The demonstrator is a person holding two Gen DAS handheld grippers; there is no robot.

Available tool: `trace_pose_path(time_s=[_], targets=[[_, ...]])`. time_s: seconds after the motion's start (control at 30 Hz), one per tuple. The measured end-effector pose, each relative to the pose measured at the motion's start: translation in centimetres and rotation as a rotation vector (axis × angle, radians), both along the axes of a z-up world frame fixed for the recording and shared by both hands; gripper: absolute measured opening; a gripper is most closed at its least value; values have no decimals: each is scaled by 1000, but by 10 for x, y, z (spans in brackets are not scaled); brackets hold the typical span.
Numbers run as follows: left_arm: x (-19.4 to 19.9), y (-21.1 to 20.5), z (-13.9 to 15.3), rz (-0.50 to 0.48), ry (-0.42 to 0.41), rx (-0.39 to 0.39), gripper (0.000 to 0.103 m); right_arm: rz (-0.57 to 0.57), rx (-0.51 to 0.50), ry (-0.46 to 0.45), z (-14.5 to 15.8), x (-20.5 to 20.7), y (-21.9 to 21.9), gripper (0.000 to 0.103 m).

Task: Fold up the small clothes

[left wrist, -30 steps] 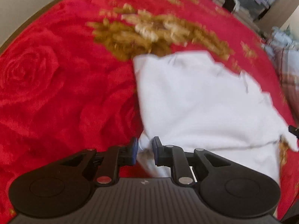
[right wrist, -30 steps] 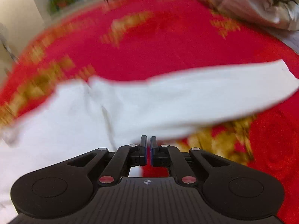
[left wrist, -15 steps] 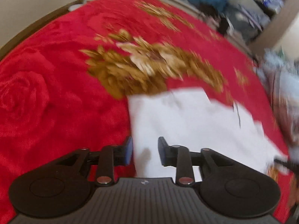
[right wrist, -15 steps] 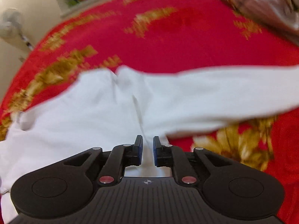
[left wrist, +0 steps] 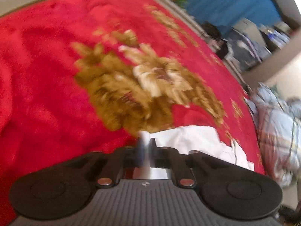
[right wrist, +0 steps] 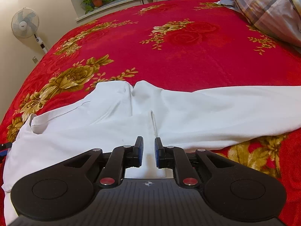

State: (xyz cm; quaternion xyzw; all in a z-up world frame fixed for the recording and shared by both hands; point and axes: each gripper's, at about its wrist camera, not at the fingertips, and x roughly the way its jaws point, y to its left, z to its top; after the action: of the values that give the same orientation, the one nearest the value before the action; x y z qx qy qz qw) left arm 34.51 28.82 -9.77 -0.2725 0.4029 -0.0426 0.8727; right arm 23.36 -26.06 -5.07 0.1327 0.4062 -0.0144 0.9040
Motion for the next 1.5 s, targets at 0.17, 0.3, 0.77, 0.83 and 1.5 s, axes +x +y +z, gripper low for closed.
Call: trace_pose_path(time_s=[0.17, 0.3, 0.77, 0.83, 1.5], targets=[[-6, 13, 22, 73, -35, 86, 6, 8, 1, 2, -4, 6, 5, 13], [-12, -7, 36, 55, 21, 275, 28, 12, -9, 11, -6, 9, 9, 13], [-74, -27, 52, -111, 246, 135, 18, -10, 5, 67, -14, 9, 6, 13], [-87, -23, 71, -98, 203, 187, 25, -9, 15, 66, -11, 7, 5, 13], [-136, -41, 39, -161, 156, 433, 6, 37, 23, 58, -3, -4, 9, 13]])
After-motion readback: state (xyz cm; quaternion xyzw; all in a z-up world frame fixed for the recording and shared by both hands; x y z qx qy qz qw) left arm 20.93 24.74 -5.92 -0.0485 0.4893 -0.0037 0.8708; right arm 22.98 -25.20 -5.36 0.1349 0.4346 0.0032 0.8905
